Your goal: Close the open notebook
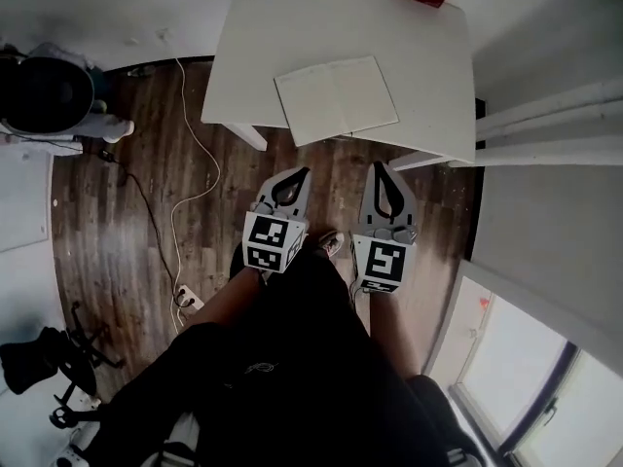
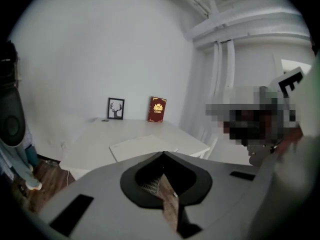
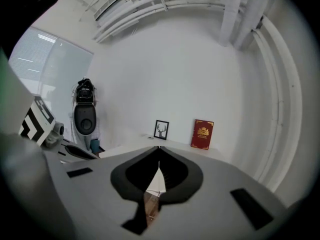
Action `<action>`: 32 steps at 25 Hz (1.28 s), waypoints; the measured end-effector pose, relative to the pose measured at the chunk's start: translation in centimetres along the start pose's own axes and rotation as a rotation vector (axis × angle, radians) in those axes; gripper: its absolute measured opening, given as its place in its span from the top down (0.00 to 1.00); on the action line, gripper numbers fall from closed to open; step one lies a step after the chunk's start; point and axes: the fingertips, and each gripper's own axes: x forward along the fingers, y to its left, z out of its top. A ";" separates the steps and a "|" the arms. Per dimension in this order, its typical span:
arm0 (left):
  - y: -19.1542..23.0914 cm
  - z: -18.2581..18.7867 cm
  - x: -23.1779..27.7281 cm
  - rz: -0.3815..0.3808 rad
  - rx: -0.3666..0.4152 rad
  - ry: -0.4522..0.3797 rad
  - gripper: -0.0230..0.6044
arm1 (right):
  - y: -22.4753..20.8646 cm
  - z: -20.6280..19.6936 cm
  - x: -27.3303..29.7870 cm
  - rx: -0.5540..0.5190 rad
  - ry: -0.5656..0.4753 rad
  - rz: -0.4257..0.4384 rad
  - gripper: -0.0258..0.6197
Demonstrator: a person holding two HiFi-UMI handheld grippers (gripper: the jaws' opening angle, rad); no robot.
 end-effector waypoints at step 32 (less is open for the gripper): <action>10.6 -12.3 11.3 0.237 -0.847 0.083 0.64 | 2.6 -5.2 6.0 -0.035 0.183 0.151 0.93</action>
